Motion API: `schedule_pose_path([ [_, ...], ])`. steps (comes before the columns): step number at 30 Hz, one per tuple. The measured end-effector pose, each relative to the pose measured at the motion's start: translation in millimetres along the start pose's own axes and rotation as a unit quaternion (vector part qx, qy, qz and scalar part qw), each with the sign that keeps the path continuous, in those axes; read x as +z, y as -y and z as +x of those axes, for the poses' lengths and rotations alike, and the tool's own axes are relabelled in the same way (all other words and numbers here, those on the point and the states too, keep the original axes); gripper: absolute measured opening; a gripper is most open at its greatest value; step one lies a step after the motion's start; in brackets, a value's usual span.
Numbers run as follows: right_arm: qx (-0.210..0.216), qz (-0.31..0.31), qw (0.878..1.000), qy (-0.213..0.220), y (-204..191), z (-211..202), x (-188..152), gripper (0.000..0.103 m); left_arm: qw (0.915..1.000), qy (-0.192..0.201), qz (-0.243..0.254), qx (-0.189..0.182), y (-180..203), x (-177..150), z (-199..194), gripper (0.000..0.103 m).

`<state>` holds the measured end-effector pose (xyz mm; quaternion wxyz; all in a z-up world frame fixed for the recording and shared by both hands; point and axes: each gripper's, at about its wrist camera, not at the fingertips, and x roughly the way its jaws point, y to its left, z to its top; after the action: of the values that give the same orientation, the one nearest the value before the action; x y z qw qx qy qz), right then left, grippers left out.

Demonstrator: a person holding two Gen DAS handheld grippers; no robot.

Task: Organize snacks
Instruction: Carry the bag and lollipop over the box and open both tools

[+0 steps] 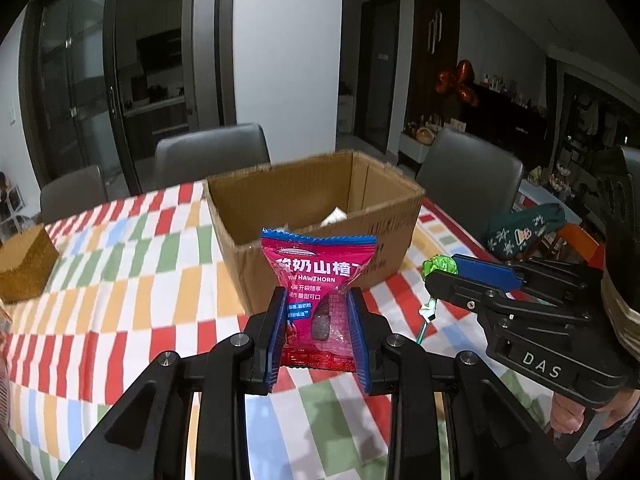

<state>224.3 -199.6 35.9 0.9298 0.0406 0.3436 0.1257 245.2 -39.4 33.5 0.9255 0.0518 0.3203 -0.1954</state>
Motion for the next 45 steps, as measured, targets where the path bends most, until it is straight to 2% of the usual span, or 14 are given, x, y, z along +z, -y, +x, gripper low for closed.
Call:
schedule_pose_path([
  [13,-0.008,-0.007,0.998,0.066,3,-23,49,0.026,0.9988,0.048,-0.001,-0.002,-1,46,-15,0.03],
  [21,-0.016,0.0,0.996,0.093,13,-23,81,0.026,0.9983,0.057,-0.012,-0.002,-7,72,-5,0.03],
  [31,-0.034,0.001,0.996,0.088,28,0,106,0.026,0.999,0.041,-0.019,0.007,-19,96,20,0.03],
  [45,-0.049,-0.005,0.997,0.054,37,40,128,0.026,0.9996,0.001,-0.025,0.015,-26,111,64,0.03],
])
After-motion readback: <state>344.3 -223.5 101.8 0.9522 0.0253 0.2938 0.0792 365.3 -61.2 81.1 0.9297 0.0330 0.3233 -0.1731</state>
